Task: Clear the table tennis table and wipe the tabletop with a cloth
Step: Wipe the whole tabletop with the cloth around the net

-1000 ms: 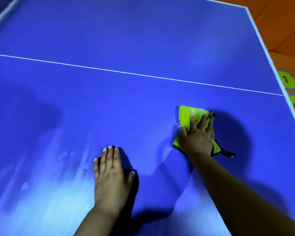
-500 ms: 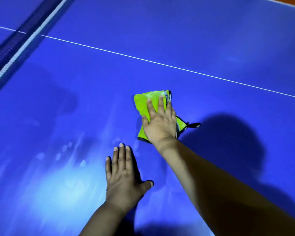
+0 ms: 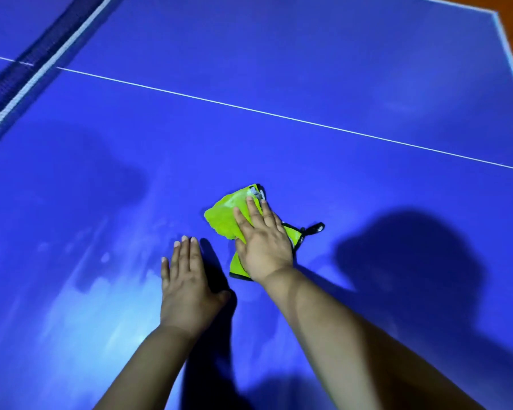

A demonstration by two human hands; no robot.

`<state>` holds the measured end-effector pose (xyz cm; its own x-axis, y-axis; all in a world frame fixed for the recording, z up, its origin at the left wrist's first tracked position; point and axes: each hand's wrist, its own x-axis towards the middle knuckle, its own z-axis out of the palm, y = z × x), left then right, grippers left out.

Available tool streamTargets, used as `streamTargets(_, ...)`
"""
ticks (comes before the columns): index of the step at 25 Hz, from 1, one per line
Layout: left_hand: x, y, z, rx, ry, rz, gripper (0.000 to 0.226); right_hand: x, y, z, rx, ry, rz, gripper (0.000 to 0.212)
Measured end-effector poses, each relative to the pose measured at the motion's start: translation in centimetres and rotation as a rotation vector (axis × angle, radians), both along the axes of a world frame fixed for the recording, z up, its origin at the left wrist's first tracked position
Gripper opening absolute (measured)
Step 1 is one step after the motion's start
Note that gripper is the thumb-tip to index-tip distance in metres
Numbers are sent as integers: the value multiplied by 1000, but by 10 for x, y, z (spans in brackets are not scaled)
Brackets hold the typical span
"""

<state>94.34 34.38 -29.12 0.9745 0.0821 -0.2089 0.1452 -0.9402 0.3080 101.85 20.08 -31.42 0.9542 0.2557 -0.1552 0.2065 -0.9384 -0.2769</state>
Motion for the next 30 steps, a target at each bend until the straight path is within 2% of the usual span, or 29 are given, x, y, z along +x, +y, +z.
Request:
streamTargets(9, -41, -229, 7, -197, 58, -308, 119, -46, -253, 3, -25, 2, -378, 61)
streamTargets(15, -59, -345, 4, -171, 72, -474, 117, -74, -396, -4, -13, -58, -572, 59)
streamTargets(19, -66, -391, -5, -86, 170, -582, 121, -94, -473, -5, -32, -65, -693, 57)
streamTargets(23, -67, -402, -12, 15, 262, -619, 127, -122, -526, -6, -52, -81, -799, 64)
streamTargets(25, -68, -402, -12, 15, 274, -628, 125, -141, -539, -7, -64, -43, -868, 57)
streamTargets(30, -64, -395, -13, -85, 284, -684, 123, -167, -506, -3, -36, -22, -1060, 59)
